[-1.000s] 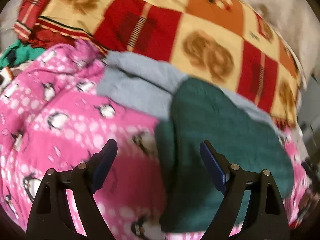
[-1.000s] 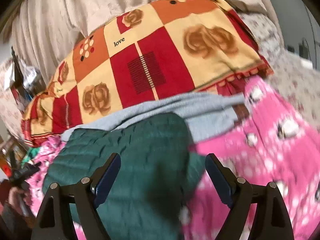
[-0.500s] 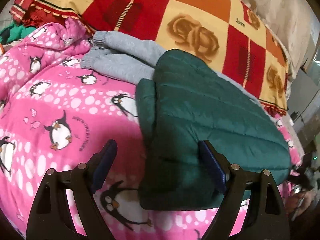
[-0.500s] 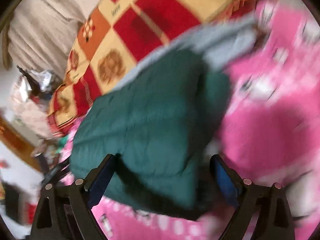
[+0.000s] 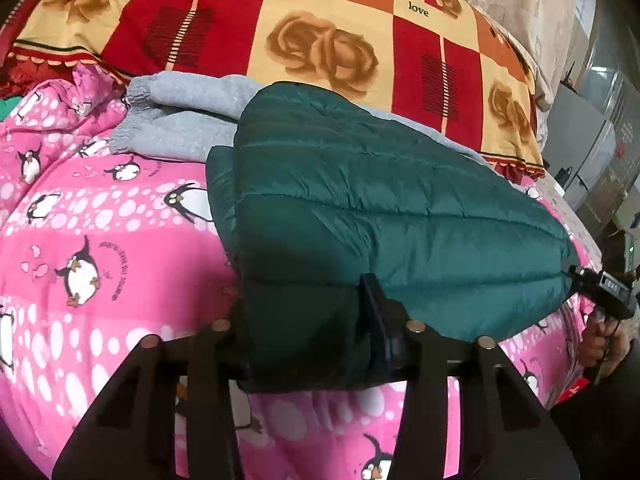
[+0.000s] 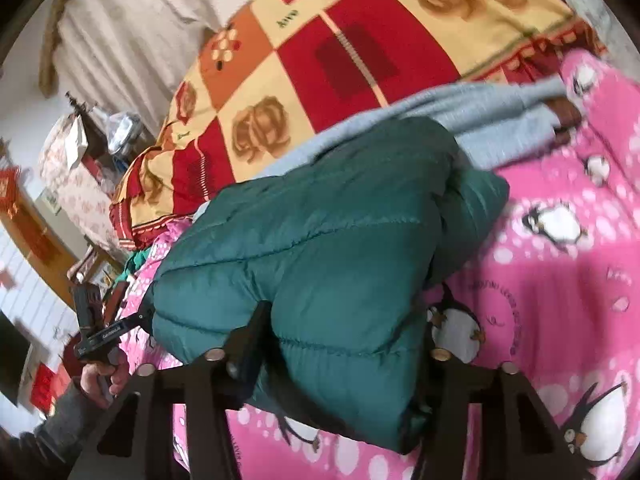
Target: Fold large clothes
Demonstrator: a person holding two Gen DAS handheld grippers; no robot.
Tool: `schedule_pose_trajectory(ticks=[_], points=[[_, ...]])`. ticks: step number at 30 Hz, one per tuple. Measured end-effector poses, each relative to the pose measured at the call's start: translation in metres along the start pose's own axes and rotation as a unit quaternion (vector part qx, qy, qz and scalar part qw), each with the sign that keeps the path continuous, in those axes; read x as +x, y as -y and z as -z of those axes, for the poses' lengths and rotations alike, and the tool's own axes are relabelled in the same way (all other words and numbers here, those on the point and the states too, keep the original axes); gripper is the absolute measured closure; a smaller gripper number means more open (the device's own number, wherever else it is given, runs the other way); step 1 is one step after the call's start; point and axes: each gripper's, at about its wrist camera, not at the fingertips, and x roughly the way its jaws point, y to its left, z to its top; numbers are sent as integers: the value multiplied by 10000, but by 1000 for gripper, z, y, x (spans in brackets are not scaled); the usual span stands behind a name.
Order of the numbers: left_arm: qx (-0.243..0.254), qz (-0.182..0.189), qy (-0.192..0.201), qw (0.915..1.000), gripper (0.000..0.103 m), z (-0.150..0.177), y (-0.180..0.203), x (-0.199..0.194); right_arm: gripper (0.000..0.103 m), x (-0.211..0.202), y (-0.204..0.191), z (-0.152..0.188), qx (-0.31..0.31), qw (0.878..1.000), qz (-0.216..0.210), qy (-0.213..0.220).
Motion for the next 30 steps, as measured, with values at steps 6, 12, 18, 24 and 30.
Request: schedule_pose_trajectory(ticks=[6, 12, 18, 24, 30], points=[[48, 5, 76, 10000, 67, 12, 7, -15, 58, -15, -11, 0, -152, 9998, -82, 48], [84, 150, 90, 9998, 67, 28, 21, -31, 58, -35, -10, 5, -82, 9999, -91, 102], [232, 278, 59, 9993, 67, 49, 41, -44, 58, -50, -1, 9, 118, 9998, -62, 166], [243, 231, 43, 9994, 67, 61, 50, -47, 45, -45, 16, 18, 394, 9991, 117, -92], [28, 115, 62, 9999, 62, 62, 48, -47, 33, -55, 22, 22, 926, 9953, 292, -1]])
